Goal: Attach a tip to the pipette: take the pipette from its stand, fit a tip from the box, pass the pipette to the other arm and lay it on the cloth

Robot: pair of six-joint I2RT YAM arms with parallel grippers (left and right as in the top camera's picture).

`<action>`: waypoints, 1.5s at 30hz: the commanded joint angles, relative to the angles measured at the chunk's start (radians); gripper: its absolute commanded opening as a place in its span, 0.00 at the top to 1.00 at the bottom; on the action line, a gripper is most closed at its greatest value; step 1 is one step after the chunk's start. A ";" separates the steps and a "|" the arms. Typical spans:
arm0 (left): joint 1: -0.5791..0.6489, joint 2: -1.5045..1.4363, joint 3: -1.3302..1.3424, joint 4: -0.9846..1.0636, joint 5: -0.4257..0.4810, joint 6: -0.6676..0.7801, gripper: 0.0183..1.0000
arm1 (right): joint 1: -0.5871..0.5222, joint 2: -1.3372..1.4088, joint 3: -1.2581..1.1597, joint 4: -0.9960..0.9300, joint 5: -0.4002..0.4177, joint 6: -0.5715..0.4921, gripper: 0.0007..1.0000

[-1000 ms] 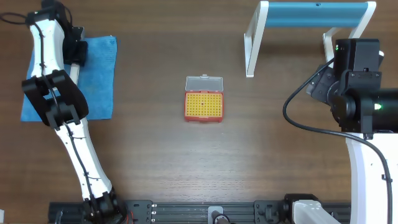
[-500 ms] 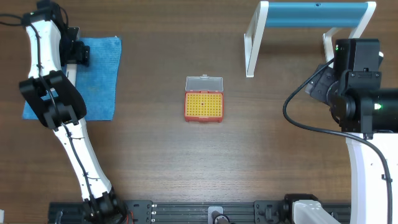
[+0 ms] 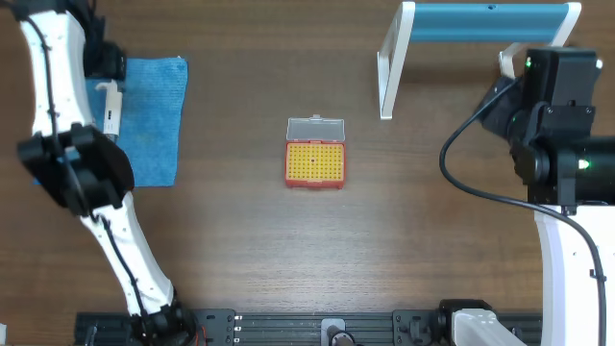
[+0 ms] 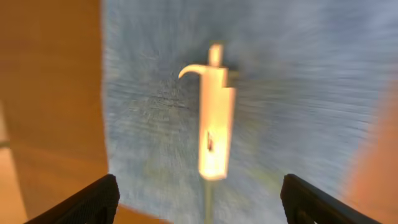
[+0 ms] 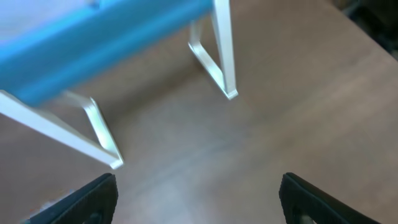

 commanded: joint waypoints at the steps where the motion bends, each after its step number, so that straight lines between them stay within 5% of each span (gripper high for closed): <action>1: -0.071 -0.240 0.009 -0.124 0.179 -0.037 0.15 | 0.008 -0.011 0.006 0.113 0.002 -0.097 0.15; 3: -0.089 -0.314 0.009 -0.232 0.175 -0.037 0.15 | 0.008 -0.023 0.006 0.142 0.002 -0.192 0.15; 4: -0.095 -0.385 -0.006 -0.268 0.180 -0.078 0.06 | 0.008 -0.039 0.006 0.148 0.002 -0.283 0.15; 11: -0.094 -0.761 -0.237 -0.268 0.386 -0.091 0.05 | 0.008 -0.225 0.004 0.122 0.000 -0.527 0.15; 22: -0.094 -1.497 -1.125 -0.056 0.434 -0.092 0.05 | 0.008 -0.911 -0.319 0.071 -0.027 -0.810 0.15; 34: -0.094 -1.617 -1.317 0.085 0.481 -0.094 0.05 | 0.008 -1.118 -0.505 0.026 -0.028 -0.786 0.15; 45: -0.092 -1.613 -1.318 0.084 0.481 -0.094 0.05 | 0.008 -1.118 -0.509 -0.332 -0.029 -0.786 0.15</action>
